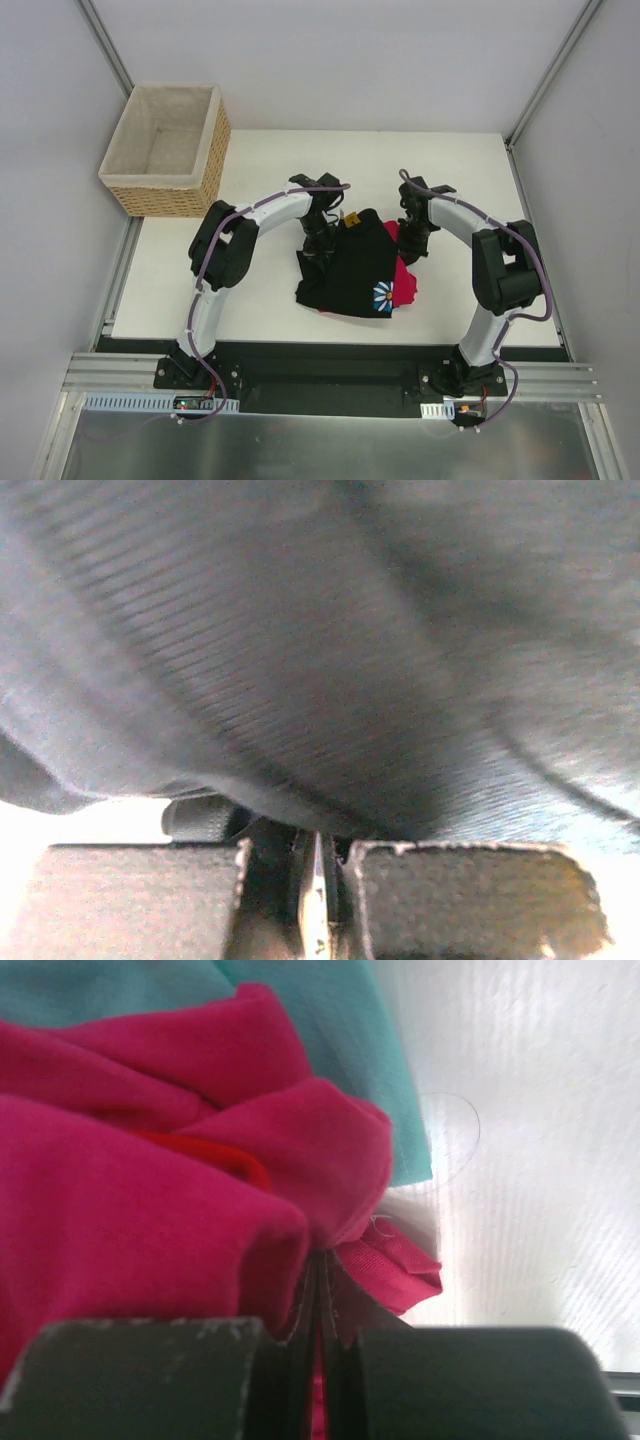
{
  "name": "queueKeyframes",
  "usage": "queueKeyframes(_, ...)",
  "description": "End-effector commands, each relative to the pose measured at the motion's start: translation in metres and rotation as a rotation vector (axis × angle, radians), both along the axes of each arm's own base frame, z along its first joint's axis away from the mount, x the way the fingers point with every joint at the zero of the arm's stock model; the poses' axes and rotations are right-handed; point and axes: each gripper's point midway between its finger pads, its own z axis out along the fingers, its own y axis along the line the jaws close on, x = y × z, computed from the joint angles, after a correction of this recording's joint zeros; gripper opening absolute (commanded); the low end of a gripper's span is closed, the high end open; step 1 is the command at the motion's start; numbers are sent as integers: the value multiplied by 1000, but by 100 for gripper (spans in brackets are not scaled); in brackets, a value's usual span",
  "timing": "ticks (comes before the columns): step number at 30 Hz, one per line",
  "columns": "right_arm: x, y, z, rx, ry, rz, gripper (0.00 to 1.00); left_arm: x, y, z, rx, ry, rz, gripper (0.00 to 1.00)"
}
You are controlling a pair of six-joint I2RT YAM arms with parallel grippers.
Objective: Fold and stack the t-shirts
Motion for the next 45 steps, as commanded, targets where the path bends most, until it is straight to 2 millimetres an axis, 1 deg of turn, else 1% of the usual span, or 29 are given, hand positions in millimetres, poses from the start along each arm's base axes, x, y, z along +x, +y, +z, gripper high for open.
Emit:
queueKeyframes(1, -32, 53, 15, 171, 70, 22, 1, 41, -31, 7, -132, -167, -17, 0)
queueKeyframes(4, -35, 45, 12, 101, 76, 40, 1, 38, -29, 10, -136, -166, -22, 0)
queueKeyframes(5, -32, 44, 15, 90, 64, 44, 1, 37, -28, 13, -137, -170, -23, 0)
queueKeyframes(7, -31, 30, 19, 17, 50, 69, 1, 35, -24, 13, -130, -167, -22, 0)
queueKeyframes(8, -24, 26, 26, -9, 23, 77, 1, 34, -23, 18, -132, -177, -24, 0)
queueKeyframes(9, -24, 10, 29, -93, 16, 86, 1, 34, -21, 20, -129, -180, -24, 1)
queueKeyframes(10, -21, 0, 34, -145, -2, 110, 1, 33, -20, 23, -130, -183, -22, 6)
queueKeyframes(11, -15, -5, 41, -177, -24, 117, 2, 33, -18, 33, -137, -196, -21, 9)
queueKeyframes(12, -14, -16, 47, -230, -37, 130, 4, 34, -15, 37, -137, -204, -15, 12)
queueKeyframes(13, -12, -21, 52, -254, -53, 150, 8, 34, -14, 42, -138, -211, -11, 19)
queueKeyframes(14, -6, -27, 60, -289, -83, 152, 10, 34, -12, 53, -149, -228, -8, 23)
queueKeyframes(16, -5, -36, 71, -321, -99, 158, 14, 36, -5, 61, -140, -250, 4, 33)
queueKeyframes(17, -1, -43, 77, -347, -114, 160, 16, 36, -3, 70, -149, -267, 9, 35)
queueKeyframes(21, 7, -57, 105, -416, -152, 170, 22, 35, 8, 82, -148, -286, 21, 38)
queueKeyframes(26, 7, -64, 112, -443, -150, 169, 25, 33, 15, 93, -137, -305, 29, 38)
queueKeyframes(28, 4, -64, 112, -435, -149, 164, 25, 32, 17, 99, -137, -318, 32, 38)
queueKeyframes(31, -2, -52, 117, -336, -174, 146, 25, 30, 22, 105, -131, -337, 36, 39)
queueKeyframes(32, -8, -43, 119, -271, -188, 145, 26, 27, 24, 103, -125, -333, 34, 39)
queueKeyframes(34, -15, -34, 118, -198, -197, 128, 26, 25, 29, 103, -113, -341, 37, 39)
queueKeyframes(35, -21, -26, 113, -144, -188, 130, 26, 24, 30, 102, -109, -345, 37, 40)
queueKeyframes(36, -26, -23, 118, -106, -212, 123, 26, 21, 33, 96, -98, -336, 37, 40)
queueKeyframes(37, -30, -19, 118, -74, -215, 121, 26, 21, 34, 96, -101, -344, 39, 40)
queueKeyframes(38, -34, -8, 118, -4, -215, 116, 26, 19, 35, 90, -100, -340, 41, 40)
queueKeyframes(39, -40, -5, 115, 25, -206, 113, 26, 18, 35, 89, -105, -342, 45, 40)
queueKeyframes(40, -46, -1, 120, 61, -225, 106, 26, 17, 35, 89, -112, -339, 52, 40)
queueKeyframes(41, -49, 7, 123, 119, -232, 90, 26, 14, 36, 84, -108, -326, 51, 40)
queueKeyframes(42, -56, 10, 119, 143, -219, 83, 26, 14, 35, 83, -112, -328, 56, 40)
queueKeyframes(44, -60, 18, 129, 220, -260, 73, 26, 10, 37, 72, -100, -305, 65, 40)
queueKeyframes(45, -65, 19, 124, 234, -249, 50, 26, 12, 36, 69, -107, -311, 70, 40)
